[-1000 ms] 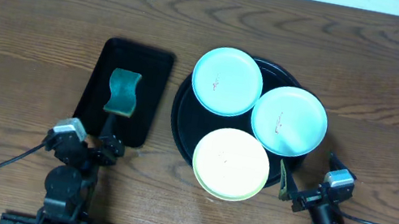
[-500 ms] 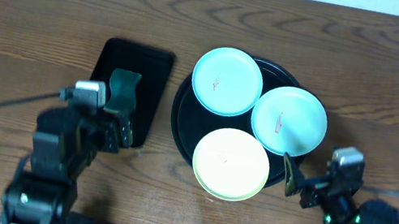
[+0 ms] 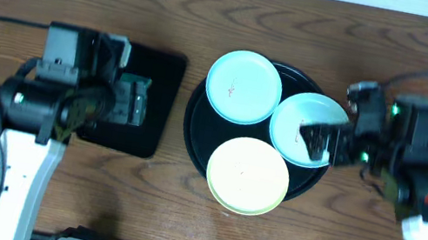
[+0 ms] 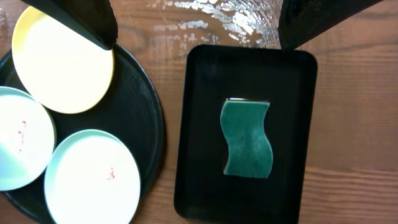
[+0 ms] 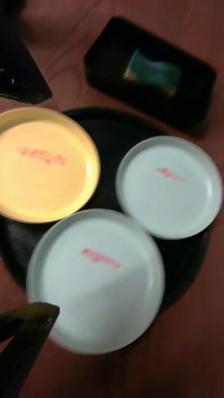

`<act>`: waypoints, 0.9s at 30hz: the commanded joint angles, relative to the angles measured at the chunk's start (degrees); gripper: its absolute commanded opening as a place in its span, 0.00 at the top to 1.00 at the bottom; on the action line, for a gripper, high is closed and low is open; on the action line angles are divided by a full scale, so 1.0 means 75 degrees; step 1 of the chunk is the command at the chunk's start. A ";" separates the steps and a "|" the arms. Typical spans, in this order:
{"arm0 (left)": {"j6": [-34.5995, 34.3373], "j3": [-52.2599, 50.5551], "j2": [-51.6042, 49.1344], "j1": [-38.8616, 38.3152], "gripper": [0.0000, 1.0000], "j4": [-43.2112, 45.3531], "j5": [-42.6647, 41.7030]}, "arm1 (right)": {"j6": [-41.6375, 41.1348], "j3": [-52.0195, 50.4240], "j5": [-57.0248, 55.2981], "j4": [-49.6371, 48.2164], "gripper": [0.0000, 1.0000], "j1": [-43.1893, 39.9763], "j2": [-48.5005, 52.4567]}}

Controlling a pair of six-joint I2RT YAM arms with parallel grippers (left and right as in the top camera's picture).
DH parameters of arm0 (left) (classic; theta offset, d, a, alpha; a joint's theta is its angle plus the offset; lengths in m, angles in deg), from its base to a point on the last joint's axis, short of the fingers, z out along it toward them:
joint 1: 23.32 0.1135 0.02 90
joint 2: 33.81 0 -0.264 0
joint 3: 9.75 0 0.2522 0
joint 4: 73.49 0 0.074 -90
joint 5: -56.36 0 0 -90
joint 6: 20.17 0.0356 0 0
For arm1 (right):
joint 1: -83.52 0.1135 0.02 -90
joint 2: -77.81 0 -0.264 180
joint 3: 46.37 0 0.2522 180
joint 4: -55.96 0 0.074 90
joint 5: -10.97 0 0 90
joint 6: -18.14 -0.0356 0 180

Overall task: Clean dirty plates on tray and stack at the side
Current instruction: 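Move right gripper to the top mint plate and left gripper over sponge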

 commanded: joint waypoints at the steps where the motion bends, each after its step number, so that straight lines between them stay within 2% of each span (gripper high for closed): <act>1: 0.0181 0.0166 -0.0411 0.0032 0.17 0.0111 0.0128 | -0.0067 0.0350 0.0997 -0.0385 0.01 0.0061 0.0551; 6: 0.0181 0.0166 -0.0784 0.0035 0.17 0.0353 0.0169 | -0.0463 0.0353 0.1040 -0.1679 0.02 0.0137 0.1061; 11: 0.0181 0.0166 -0.0965 0.0038 0.17 0.0606 0.0172 | -0.1381 0.0423 -0.0079 -0.2224 0.17 0.0533 0.1964; 14: 0.0143 0.0166 -0.0973 0.0160 0.17 0.0743 0.0233 | -0.1795 0.0787 -0.0571 -0.2072 0.25 0.0854 0.2736; 18: -0.0580 0.0166 -0.0976 0.0592 0.17 0.0775 0.0930 | -0.2232 0.1784 -0.1326 -0.1279 0.36 0.1282 0.3885; 21: -0.0723 0.0166 -0.0988 0.0941 0.17 0.0769 0.0976 | -0.2632 0.2323 -0.1760 -0.0822 0.41 0.1550 0.4479; 27: -0.0979 0.0163 -0.0994 0.1413 0.17 0.0743 0.0973 | -0.3555 0.2521 -0.2090 -0.0714 0.51 0.1993 0.5231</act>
